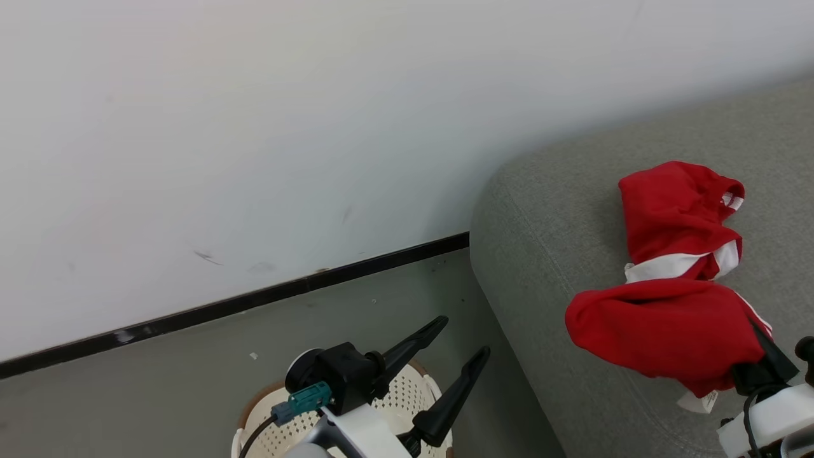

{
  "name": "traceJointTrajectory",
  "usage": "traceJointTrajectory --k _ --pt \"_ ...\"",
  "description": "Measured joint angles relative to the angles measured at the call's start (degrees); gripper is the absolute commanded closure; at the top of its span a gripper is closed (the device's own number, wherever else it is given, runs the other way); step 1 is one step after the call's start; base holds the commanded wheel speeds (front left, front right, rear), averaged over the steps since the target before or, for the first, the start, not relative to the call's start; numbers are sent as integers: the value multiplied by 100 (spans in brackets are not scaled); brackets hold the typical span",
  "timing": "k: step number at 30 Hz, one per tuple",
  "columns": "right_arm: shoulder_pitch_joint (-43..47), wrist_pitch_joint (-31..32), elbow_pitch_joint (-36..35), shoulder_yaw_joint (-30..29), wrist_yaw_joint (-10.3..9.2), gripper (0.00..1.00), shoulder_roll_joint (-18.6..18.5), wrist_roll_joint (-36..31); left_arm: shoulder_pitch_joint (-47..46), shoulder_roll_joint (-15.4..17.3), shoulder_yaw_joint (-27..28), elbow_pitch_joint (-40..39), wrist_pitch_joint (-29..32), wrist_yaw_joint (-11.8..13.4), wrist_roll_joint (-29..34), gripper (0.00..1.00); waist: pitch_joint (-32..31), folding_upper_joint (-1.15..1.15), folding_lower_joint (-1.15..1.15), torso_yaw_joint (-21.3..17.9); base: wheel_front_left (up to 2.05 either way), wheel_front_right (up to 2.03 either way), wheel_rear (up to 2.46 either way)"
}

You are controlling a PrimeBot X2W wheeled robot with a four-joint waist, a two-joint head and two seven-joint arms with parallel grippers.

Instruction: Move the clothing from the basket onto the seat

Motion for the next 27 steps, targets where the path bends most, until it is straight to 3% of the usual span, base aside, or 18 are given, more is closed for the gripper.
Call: traceJointTrajectory --k 11,18,27 --pt "356 58 -408 -42 0 100 144 -101 -8 -33 -52 183 -275 -16 14 0 35 0 0 -524 0 0 0" --pt "372 179 -520 300 0 100 122 -83 -9 -23 35 229 -423 -13 124 0 80 0 0 -797 0 0 0" --pt "-1082 568 -559 475 0 100 -469 -35 -12 33 174 201 -469 175 256 0 293 0 0 -981 0 0 0"
